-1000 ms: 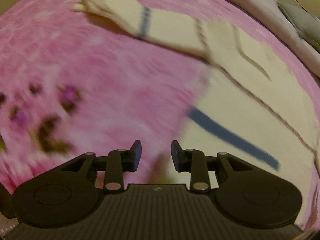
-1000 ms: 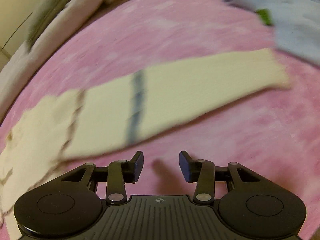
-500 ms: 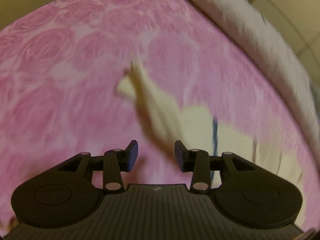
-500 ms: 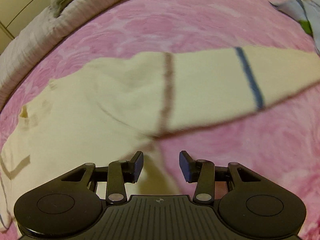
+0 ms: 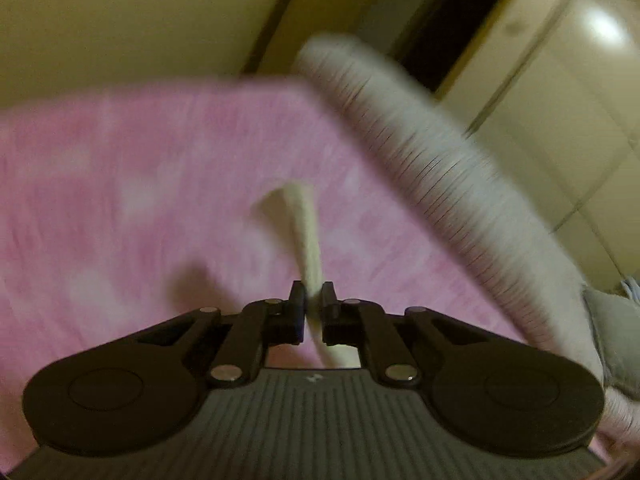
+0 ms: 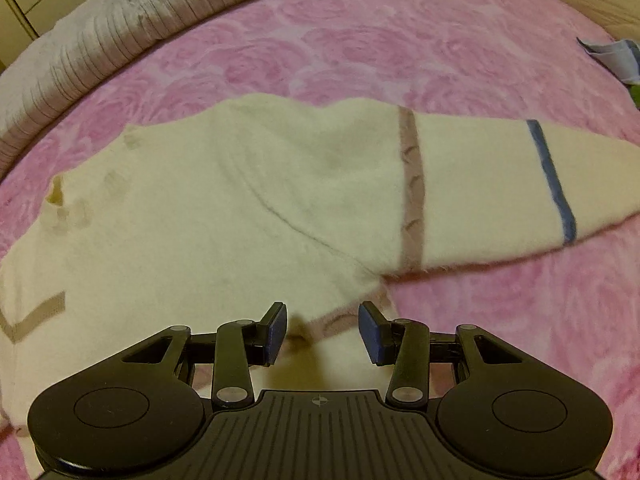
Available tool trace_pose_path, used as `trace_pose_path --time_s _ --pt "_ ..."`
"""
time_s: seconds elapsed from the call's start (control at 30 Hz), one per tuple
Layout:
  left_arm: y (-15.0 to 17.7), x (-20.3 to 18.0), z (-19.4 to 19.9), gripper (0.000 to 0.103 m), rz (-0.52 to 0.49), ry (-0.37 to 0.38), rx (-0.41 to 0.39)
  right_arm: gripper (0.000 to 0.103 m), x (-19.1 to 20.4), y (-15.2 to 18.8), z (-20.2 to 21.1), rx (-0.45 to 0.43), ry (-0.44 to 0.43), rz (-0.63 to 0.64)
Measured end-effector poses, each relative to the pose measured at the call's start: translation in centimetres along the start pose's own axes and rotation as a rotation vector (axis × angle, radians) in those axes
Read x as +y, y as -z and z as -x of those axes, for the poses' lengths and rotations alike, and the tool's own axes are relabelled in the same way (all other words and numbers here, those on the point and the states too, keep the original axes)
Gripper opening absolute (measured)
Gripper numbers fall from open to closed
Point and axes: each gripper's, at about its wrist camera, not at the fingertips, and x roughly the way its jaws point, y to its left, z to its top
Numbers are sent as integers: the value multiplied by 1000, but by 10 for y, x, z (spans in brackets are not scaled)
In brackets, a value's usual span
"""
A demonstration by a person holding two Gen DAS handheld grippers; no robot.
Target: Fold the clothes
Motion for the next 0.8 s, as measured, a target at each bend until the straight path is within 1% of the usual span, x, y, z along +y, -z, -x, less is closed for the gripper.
trace_pose_path --time_s 0.03,0.07,0.13,0.17,0.2,0.23,0.3,0.37,0.4,0.47,0.53,0.57,0.63,0.67,0.7,0.77,0.8 --pt "2 2 10 9 -32 -6 -21 44 -2 1 0 2 3 -6" --pt "9 7 14 12 -61 -33 -15 44 -3 3 0 5 7 -13" --pt "33 30 -6 21 -96 -195 95 44 -6 7 -1 9 7 -29" --pt "45 42 -17 19 -112 -277 151 44 -6 10 -1 12 7 -32" --pt "57 59 -29 15 -94 -367 216 44 -5 12 -1 13 10 -26" --pt "64 72 -33 10 -70 -428 246 44 -4 14 -1 14 13 -19" --pt "63 83 -19 9 23 -430 182 44 -4 17 3 9 16 10" --pt "60 73 -2 13 36 -462 137 44 -10 21 11 -8 29 38" --pt "59 63 6 13 17 -437 127 44 -15 23 15 -19 40 46" --pt "73 30 13 13 -84 -352 194 44 -25 30 25 -41 62 45" --pt "87 -4 21 14 -184 -266 259 44 -33 39 34 -58 61 38" --pt "101 -23 25 14 -251 -212 310 44 -36 44 38 -63 60 40" --pt "141 -68 37 14 -427 -81 402 44 -40 57 44 -63 64 66" --pt "160 -87 46 14 -499 -21 424 44 -38 66 46 -65 75 108" --pt "180 -106 55 14 -571 40 444 44 -34 75 49 -72 92 176" --pt "217 -138 75 14 -709 144 455 44 -22 95 54 -99 110 335" --pt "236 -153 86 15 -774 195 442 44 -17 106 56 -112 94 403"
